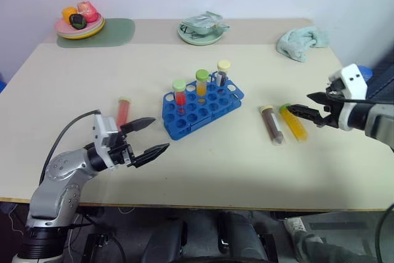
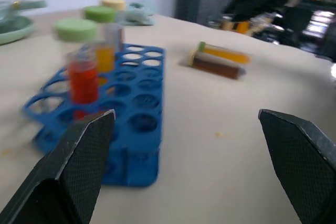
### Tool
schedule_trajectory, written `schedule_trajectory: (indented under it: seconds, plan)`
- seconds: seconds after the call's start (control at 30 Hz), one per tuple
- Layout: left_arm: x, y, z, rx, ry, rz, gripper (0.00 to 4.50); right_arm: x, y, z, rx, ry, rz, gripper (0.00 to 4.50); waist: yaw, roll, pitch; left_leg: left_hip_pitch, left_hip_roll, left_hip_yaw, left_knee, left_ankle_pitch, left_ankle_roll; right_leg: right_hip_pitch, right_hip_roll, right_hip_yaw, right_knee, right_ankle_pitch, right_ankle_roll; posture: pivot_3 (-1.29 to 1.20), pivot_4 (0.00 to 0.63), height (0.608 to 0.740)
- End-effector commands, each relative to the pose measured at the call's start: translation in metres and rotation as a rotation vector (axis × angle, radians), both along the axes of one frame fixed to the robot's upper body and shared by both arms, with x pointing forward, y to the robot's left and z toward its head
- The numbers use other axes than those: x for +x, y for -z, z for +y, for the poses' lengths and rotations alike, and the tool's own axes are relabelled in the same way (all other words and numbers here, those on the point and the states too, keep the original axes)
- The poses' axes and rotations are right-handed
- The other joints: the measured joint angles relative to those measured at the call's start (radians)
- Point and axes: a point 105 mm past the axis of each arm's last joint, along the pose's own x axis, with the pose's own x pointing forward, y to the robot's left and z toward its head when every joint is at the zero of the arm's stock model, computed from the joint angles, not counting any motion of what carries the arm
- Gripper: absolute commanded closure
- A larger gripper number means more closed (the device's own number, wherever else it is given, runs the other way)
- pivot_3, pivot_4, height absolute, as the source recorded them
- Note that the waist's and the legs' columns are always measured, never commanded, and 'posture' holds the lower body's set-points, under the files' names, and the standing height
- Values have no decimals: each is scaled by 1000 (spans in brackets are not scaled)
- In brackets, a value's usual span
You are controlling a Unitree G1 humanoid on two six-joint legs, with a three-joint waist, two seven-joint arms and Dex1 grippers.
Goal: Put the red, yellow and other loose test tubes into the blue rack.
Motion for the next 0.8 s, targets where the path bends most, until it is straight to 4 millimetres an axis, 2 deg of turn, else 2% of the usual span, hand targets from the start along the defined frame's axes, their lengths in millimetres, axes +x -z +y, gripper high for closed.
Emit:
schedule_trajectory:
  seconds: [0.03, 0.17, 0.23, 0.47, 0.8]
  plan:
    - [4, -1, -12, 29, 25, -7, 13, 6, -7, 11, 16, -28, 56, 300, -1, 0, 0, 0, 0, 0, 0, 0, 0, -1, 0, 0, 0, 0, 0, 0, 150, 740]
    - [12, 2, -30, 41, 64, 6, 13, 15, -8, 39, 86, -72, 177, 300, -1, 0, 0, -3, 0, 1, 0, 0, -1, -3, 0, 1, 0, 0, 0, 0, 150, 740]
    - [16, 0, -38, 39, 78, 3, 13, 19, -7, 43, 92, -70, 222, 300, 0, 0, 0, -4, 0, 1, 1, 0, 0, -4, 0, 1, 0, 0, 0, 0, 150, 740]
    - [21, 0, -53, 43, 136, -2, 13, 20, 7, 37, 57, -48, 306, 300, 1, 0, 0, -16, -3, 2, 3, 3, -5, -14, -3, 1, 0, 2, 2, 0, 150, 740]
    - [26, -1, -62, 40, 163, -17, 13, 27, 20, 30, 33, -7, 338, 300, 0, 0, 0, -15, -3, 3, 3, 3, -5, -15, -3, 1, 2, 2, 3, 0, 150, 740]
